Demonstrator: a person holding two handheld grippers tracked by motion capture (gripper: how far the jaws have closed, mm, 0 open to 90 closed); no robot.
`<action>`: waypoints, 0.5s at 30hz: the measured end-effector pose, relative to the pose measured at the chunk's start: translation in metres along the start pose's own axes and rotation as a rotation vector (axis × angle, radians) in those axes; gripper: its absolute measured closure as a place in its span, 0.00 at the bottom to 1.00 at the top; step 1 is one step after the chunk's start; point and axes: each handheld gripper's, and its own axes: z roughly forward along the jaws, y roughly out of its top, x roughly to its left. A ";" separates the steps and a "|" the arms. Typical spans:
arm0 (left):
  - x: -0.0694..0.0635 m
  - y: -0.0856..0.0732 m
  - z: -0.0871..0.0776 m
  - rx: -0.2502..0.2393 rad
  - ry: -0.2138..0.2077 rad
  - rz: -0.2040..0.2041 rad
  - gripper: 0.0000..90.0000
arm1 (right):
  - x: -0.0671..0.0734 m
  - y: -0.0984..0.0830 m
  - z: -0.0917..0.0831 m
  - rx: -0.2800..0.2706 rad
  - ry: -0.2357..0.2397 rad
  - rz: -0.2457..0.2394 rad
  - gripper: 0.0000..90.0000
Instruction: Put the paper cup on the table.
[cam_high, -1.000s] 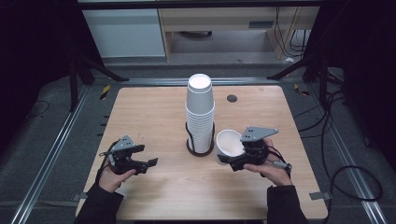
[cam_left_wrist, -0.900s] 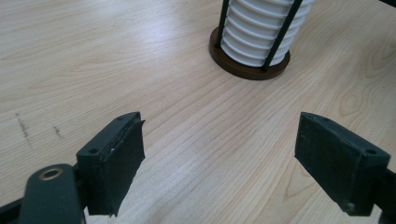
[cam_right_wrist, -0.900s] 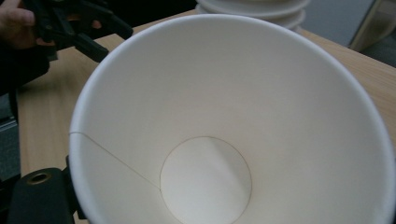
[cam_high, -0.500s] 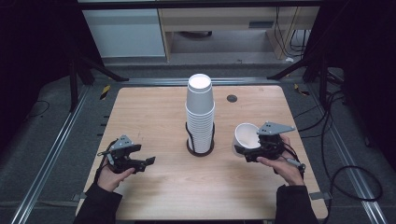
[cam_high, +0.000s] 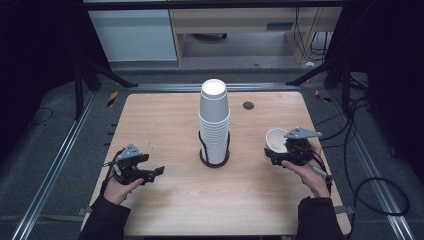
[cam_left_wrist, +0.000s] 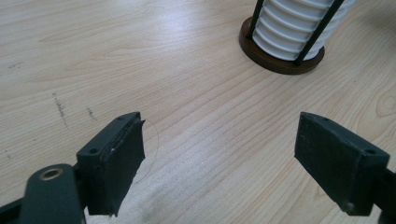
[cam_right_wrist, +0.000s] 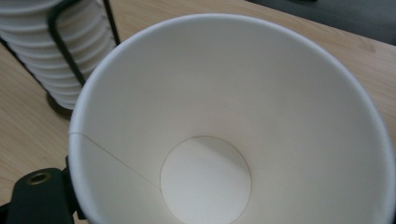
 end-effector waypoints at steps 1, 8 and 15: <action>0.000 0.000 0.000 0.000 0.000 0.000 0.17 | -0.003 -0.001 0.000 0.006 -0.027 0.004 0.14; -0.001 0.000 0.001 0.008 0.006 0.007 0.17 | -0.018 -0.008 0.001 0.040 -0.131 0.032 0.14; -0.002 0.001 0.001 0.008 0.011 0.011 0.17 | -0.032 -0.014 0.005 0.050 -0.187 0.061 0.14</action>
